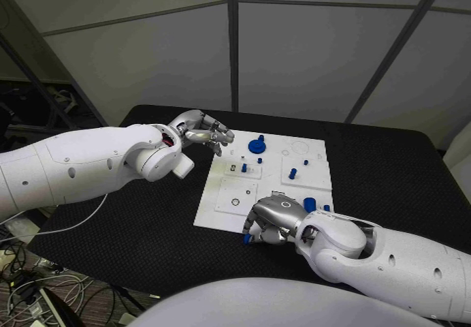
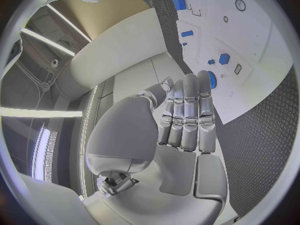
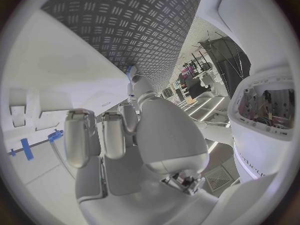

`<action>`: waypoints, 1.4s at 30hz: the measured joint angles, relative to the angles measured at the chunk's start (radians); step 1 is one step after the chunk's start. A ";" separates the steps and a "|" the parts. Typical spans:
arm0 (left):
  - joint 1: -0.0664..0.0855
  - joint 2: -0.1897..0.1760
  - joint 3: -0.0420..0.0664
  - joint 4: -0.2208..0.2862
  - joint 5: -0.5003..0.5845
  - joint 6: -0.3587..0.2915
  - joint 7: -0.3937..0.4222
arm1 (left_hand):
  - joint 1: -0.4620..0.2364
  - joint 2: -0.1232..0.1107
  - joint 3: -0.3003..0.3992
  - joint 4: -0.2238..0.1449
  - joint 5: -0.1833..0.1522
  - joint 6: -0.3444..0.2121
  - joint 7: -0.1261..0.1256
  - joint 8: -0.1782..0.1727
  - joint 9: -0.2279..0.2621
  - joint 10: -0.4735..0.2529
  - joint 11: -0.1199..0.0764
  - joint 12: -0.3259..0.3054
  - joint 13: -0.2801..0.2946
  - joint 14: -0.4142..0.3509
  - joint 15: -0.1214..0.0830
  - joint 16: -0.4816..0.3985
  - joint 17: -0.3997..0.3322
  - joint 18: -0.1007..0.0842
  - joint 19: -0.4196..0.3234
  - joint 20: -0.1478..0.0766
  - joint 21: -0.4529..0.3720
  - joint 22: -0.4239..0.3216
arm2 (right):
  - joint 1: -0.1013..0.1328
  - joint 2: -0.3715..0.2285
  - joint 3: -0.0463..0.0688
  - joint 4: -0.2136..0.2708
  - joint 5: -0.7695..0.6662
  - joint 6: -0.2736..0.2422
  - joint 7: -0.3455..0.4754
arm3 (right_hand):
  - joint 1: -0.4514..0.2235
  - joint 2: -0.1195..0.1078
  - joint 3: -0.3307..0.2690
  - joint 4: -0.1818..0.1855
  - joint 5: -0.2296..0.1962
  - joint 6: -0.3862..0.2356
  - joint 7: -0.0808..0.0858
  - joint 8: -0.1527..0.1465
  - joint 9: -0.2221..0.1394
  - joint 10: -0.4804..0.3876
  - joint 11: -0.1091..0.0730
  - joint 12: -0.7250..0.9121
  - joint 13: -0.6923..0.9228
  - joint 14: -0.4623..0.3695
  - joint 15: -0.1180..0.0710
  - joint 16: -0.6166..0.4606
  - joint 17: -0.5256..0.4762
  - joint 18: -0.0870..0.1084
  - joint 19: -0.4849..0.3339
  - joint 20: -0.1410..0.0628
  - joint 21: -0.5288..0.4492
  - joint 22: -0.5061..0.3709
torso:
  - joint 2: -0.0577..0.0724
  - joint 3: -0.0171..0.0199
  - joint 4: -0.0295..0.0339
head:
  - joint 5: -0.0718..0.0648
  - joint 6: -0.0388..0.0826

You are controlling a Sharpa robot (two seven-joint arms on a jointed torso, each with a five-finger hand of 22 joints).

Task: Assemble the parts on the task board

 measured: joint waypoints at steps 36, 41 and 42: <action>0.000 0.002 0.000 -0.010 0.000 0.004 -0.010 | 0.007 0.001 -0.003 -0.003 0.000 0.000 0.000 0.000 -0.006 0.001 0.002 0.000 -0.004 0.000 0.000 -0.005 0.001 0.000 0.000 0.000 0.000 0.003 | 0.000 -0.080 0.000 0.061 0.066 -0.059 0.080 | -0.066 0.066 -0.010 -0.022 0.167 -0.022 -0.011 -0.022 0.042 -0.004 -0.004 -0.029 0.038 0.004 -0.011 -0.005 0.001 0.000 0.000 -0.014 0.015 0.001 | -0.001 -0.0005 -0.0002 | -0.003 0.000; 0.000 0.002 0.000 -0.013 0.000 0.006 -0.012 | 0.008 0.000 -0.003 -0.003 0.000 0.000 0.000 0.000 -0.006 0.002 0.002 0.000 -0.004 0.000 0.000 -0.005 0.001 0.000 0.000 0.000 0.000 0.003 | 0.009 -0.103 0.001 0.093 0.082 -0.077 0.096 | -0.066 0.066 -0.008 -0.018 0.167 -0.024 -0.012 -0.022 0.042 -0.004 -0.004 -0.029 0.038 0.004 -0.011 -0.005 0.001 0.000 0.000 -0.014 0.015 0.001 | -0.001 -0.0006 0.0000 | -0.004 0.000; 0.000 0.002 0.000 -0.013 0.000 0.006 -0.012 | 0.008 0.000 -0.003 -0.003 0.000 0.000 0.000 0.000 -0.006 0.001 0.002 0.000 -0.004 0.000 0.000 -0.005 0.001 0.000 0.000 0.000 0.000 0.003 | 0.011 -0.105 0.001 0.098 0.085 -0.079 0.098 | -0.066 0.066 -0.008 -0.018 0.167 -0.024 -0.012 -0.022 0.042 -0.004 -0.004 -0.029 0.038 0.004 -0.010 -0.005 0.001 0.000 0.000 -0.014 0.015 0.001 | -0.001 -0.0006 0.0000 | -0.004 0.000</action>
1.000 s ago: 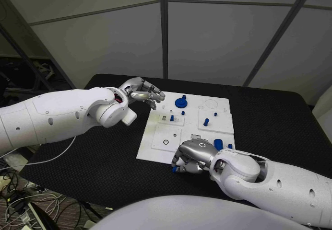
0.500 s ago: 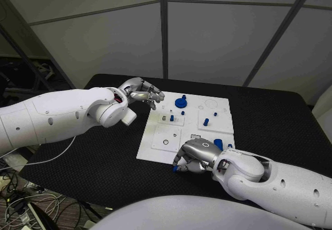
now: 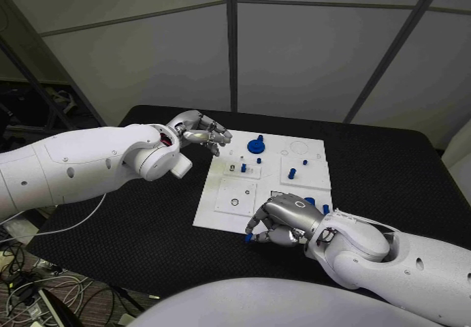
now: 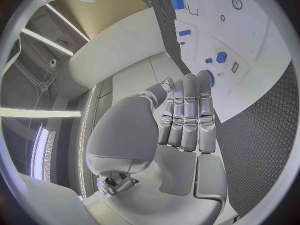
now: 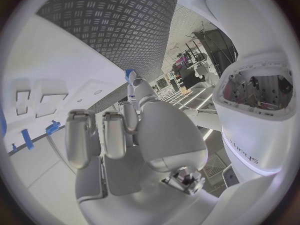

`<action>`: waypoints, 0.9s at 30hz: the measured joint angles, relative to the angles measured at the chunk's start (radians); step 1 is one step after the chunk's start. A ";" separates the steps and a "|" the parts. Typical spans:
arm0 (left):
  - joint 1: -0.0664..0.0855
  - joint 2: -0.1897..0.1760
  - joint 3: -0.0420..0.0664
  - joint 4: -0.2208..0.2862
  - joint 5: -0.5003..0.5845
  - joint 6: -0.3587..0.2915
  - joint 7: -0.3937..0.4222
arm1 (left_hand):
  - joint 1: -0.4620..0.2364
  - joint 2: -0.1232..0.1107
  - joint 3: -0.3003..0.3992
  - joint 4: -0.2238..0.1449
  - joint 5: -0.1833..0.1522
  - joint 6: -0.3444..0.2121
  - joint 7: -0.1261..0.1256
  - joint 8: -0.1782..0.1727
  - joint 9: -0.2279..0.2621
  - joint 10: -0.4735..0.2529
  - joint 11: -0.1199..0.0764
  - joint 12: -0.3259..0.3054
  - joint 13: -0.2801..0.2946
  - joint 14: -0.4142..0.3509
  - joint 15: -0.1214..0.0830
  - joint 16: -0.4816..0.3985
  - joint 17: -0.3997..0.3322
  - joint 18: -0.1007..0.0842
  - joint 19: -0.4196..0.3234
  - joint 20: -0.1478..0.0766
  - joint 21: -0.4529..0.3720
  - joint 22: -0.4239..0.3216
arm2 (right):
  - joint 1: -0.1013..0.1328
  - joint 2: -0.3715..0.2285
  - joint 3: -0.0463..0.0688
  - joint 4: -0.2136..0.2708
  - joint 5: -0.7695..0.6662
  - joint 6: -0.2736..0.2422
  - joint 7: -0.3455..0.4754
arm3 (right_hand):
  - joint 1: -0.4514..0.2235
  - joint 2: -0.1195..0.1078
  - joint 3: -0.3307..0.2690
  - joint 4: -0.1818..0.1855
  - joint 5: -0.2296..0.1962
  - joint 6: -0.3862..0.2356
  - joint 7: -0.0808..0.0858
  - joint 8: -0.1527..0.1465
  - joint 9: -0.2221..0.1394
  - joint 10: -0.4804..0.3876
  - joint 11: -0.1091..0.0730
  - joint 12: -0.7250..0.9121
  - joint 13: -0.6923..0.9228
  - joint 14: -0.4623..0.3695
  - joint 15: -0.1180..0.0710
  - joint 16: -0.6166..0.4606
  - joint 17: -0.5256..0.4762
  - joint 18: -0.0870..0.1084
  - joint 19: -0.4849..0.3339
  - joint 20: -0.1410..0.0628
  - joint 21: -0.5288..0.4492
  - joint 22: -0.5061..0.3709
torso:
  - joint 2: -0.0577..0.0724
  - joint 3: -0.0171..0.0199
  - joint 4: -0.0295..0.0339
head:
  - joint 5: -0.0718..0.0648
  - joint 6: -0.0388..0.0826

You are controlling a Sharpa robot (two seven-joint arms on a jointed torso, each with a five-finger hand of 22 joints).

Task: Assemble the parts on the task board

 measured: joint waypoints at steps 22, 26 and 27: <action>0.000 -0.015 0.000 -0.003 0.000 0.030 -0.010 | 0.000 0.000 -0.003 -0.003 0.000 0.000 0.000 0.000 -0.006 0.000 0.000 0.000 -0.005 0.000 0.000 -0.004 0.001 0.000 0.000 0.000 0.000 0.003 | 0.147 0.034 0.048 -0.094 0.030 -0.009 0.022 | -0.002 0.002 0.000 0.000 0.000 -0.008 -0.003 0.000 0.000 0.000 0.000 0.000 0.000 -0.004 -0.003 0.000 0.000 0.000 0.000 0.000 0.004 0.000 | 0.001 -0.0021 0.0012 | -0.006 0.000; 0.002 -0.022 0.000 -0.005 0.000 0.030 -0.008 | 0.000 0.000 -0.003 -0.003 0.000 0.000 0.000 0.000 -0.006 0.000 0.000 0.000 -0.005 0.000 0.000 -0.004 0.001 0.000 0.000 0.000 0.000 0.003 | 0.174 0.066 0.048 -0.153 0.032 -0.008 0.025 | -0.002 0.002 0.000 0.000 0.000 -0.007 -0.005 0.000 0.000 0.000 0.000 0.000 0.000 -0.004 -0.003 0.000 0.000 0.000 0.000 0.000 0.008 0.000 | 0.001 -0.0025 0.0032 | -0.008 0.000; 0.002 -0.024 0.000 -0.006 0.000 0.030 -0.007 | 0.000 0.000 -0.003 -0.003 0.000 0.000 0.000 0.000 -0.006 0.000 0.000 0.000 -0.005 0.000 0.000 -0.004 0.001 0.000 0.000 0.000 0.000 0.003 | 0.181 0.077 0.048 -0.171 0.032 -0.007 0.025 | -0.002 0.002 0.000 0.000 0.000 -0.007 -0.006 0.000 0.000 0.000 0.000 0.000 0.000 -0.004 -0.003 0.000 0.000 0.000 0.000 0.000 0.008 0.000 | 0.001 -0.0025 0.0035 | -0.008 0.000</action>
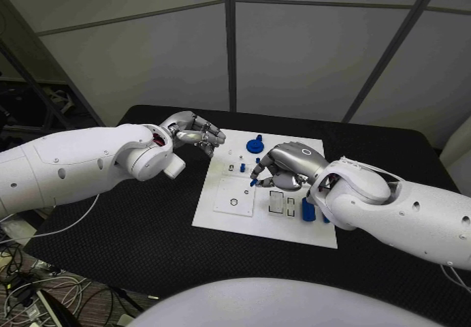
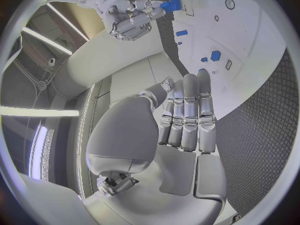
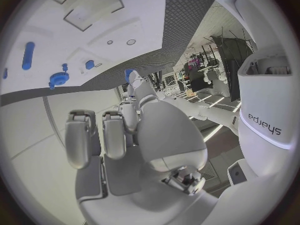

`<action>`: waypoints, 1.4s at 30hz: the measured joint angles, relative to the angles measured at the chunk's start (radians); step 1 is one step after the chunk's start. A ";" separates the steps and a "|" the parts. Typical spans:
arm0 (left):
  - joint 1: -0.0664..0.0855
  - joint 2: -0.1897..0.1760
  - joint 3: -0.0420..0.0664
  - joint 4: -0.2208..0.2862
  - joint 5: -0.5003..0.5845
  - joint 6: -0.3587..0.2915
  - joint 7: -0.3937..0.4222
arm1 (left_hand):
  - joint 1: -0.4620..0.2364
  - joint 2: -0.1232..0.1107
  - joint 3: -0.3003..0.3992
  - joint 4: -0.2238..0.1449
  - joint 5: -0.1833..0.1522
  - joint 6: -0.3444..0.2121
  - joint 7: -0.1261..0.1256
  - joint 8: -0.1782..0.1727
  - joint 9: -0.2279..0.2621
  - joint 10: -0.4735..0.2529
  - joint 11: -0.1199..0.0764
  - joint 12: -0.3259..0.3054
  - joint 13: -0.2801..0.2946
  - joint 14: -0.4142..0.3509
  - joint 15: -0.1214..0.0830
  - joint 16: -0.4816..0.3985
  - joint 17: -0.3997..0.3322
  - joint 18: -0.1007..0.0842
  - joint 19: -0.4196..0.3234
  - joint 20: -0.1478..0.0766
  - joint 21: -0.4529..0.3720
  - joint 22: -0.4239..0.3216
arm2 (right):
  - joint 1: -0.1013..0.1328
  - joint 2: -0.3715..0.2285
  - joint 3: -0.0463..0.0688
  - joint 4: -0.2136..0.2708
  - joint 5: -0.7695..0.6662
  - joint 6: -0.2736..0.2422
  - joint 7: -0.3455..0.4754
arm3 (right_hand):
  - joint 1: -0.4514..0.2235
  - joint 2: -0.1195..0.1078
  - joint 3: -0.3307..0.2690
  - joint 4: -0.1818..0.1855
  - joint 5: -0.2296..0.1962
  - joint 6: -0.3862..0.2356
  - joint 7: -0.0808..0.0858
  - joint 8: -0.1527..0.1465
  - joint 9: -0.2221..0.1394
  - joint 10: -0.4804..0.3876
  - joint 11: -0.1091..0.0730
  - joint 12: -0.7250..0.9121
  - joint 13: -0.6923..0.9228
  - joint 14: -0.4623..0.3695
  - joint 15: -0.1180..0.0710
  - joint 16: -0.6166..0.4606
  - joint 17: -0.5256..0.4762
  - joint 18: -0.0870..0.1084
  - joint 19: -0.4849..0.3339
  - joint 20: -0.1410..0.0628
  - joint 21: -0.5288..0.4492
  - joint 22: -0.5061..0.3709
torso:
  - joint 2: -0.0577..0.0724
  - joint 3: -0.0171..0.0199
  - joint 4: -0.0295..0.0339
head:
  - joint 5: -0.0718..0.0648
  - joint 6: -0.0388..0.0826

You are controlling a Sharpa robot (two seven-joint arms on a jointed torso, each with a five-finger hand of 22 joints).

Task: Assemble the parts on the task board

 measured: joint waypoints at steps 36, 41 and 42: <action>0.045 -0.031 0.001 0.021 0.076 -0.113 0.071 | 0.007 -0.001 -0.008 -0.008 0.000 0.000 0.000 0.000 -0.008 0.000 0.000 0.000 -0.006 0.000 0.000 -0.005 0.002 0.000 0.000 0.000 0.000 0.005 | 0.103 0.430 0.000 -0.659 -0.029 0.011 0.079 | 0.000 -0.001 0.000 0.000 0.004 0.000 0.004 -0.001 0.000 0.000 0.000 0.000 0.000 0.000 0.000 0.000 0.000 0.000 0.000 0.000 0.005 0.000 | 0.033 -0.0105 0.0287 | -0.009 0.040; 0.051 -0.034 0.001 0.026 0.104 -0.163 0.108 | 0.009 0.001 -0.008 -0.008 0.000 0.000 0.000 0.000 -0.011 0.000 0.000 0.000 -0.009 0.000 0.000 -0.005 0.002 0.000 0.000 0.000 0.000 0.008 | 0.103 0.454 0.000 -0.685 -0.031 0.016 0.089 | -0.003 -0.003 0.000 0.000 0.004 -0.001 0.003 -0.001 0.000 0.000 0.000 0.000 -0.001 0.000 0.000 0.000 0.000 0.000 0.000 0.000 0.005 0.000 | 0.046 -0.0136 0.0367 | -0.011 0.047; 0.053 -0.035 0.001 0.027 0.113 -0.173 0.116 | 0.009 0.001 -0.008 -0.008 0.000 0.000 0.000 0.000 -0.012 0.000 0.000 0.000 -0.010 0.000 0.000 -0.008 0.002 0.000 0.000 0.000 0.000 0.008 | 0.103 0.458 0.000 -0.688 -0.032 0.017 0.091 | -0.003 -0.003 0.000 0.000 0.004 -0.001 0.003 -0.001 0.000 0.000 0.000 0.000 -0.001 0.000 0.000 0.000 0.000 0.000 0.000 0.000 0.005 0.000 | 0.049 -0.0142 0.0383 | -0.011 0.049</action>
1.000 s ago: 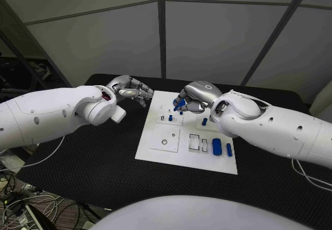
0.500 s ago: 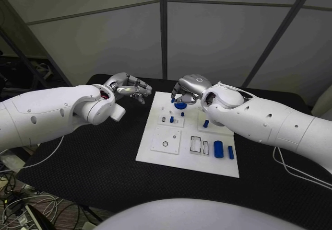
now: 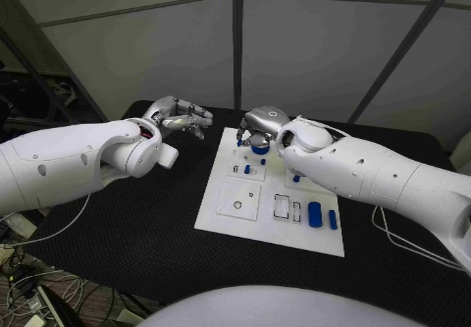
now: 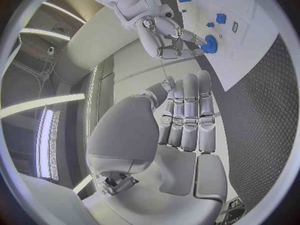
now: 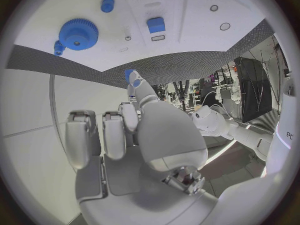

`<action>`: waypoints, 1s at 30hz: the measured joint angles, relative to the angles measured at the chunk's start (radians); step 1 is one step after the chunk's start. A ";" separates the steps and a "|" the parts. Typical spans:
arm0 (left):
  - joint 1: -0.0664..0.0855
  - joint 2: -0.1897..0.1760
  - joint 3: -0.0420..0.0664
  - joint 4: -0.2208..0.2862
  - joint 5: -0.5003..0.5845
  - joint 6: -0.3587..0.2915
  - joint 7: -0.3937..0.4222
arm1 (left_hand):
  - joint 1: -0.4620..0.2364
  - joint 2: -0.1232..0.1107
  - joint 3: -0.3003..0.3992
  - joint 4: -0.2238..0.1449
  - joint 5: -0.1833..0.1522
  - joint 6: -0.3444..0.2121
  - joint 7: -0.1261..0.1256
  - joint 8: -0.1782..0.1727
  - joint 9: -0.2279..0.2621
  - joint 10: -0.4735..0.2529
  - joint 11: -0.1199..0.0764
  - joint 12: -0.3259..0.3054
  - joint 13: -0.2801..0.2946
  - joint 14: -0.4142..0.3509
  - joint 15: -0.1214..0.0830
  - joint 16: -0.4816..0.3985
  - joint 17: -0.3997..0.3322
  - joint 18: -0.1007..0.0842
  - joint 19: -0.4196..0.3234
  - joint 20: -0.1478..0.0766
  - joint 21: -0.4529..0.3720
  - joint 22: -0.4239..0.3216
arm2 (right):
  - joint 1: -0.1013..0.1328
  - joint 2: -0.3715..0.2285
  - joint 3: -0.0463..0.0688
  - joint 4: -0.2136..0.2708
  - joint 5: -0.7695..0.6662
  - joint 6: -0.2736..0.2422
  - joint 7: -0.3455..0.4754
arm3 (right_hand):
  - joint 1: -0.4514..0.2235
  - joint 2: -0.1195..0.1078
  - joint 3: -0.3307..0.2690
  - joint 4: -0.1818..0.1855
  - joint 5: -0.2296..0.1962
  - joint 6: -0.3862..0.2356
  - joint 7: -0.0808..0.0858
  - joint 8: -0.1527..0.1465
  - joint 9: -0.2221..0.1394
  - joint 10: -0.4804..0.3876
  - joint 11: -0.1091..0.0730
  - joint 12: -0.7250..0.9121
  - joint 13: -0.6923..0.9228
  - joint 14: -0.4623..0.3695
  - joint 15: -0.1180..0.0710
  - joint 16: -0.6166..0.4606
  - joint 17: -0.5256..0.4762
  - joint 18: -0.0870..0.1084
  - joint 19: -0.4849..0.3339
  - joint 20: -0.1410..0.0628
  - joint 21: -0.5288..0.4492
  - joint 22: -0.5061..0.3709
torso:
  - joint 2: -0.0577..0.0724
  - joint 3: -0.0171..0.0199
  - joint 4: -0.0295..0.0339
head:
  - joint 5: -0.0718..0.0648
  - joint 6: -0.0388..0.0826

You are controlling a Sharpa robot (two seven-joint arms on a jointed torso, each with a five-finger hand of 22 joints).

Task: Assemble the parts on the task board

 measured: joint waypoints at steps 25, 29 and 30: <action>0.009 0.003 0.001 0.015 0.081 -0.064 0.085 | 0.005 0.005 0.000 -0.005 0.000 0.000 0.000 0.000 -0.008 0.000 0.000 0.000 -0.006 0.000 0.000 -0.007 0.001 0.000 0.000 0.000 0.000 0.006 | -0.002 0.042 -0.002 -0.069 -0.003 0.011 0.035 | 0.000 0.001 0.003 0.003 -0.003 -0.010 0.001 -0.005 0.000 0.000 0.000 0.000 0.000 0.000 0.000 0.000 0.000 0.000 0.000 0.000 0.000 0.000 | 0.041 -0.0065 0.0223 | -0.003 0.025; 0.009 0.003 0.001 0.017 0.083 -0.063 0.087 | 0.005 0.005 0.000 -0.005 0.000 0.000 0.000 0.000 -0.007 0.000 0.000 0.000 -0.006 0.000 0.000 -0.007 0.001 0.000 0.000 0.000 0.000 0.006 | -0.002 0.045 -0.002 -0.078 -0.004 0.012 0.037 | -0.002 0.002 0.003 0.003 -0.003 -0.008 0.003 -0.003 0.000 0.000 0.000 0.000 0.000 0.000 0.000 0.000 0.000 0.000 0.000 0.000 0.000 0.000 | 0.042 -0.0065 0.0225 | -0.003 0.025; 0.009 0.003 0.001 0.018 0.084 -0.063 0.088 | 0.005 0.005 0.000 -0.005 0.000 0.000 0.000 0.000 -0.007 0.000 0.000 0.000 -0.006 0.000 0.000 -0.007 0.001 0.000 0.000 0.000 0.000 0.006 | -0.003 0.046 -0.002 -0.080 -0.004 0.013 0.037 | -0.002 0.003 0.003 0.003 -0.003 -0.008 0.003 -0.003 0.000 0.000 0.000 0.000 0.000 0.000 0.000 0.000 0.000 0.000 0.000 0.000 0.000 0.000 | 0.042 -0.0065 0.0225 | -0.002 0.025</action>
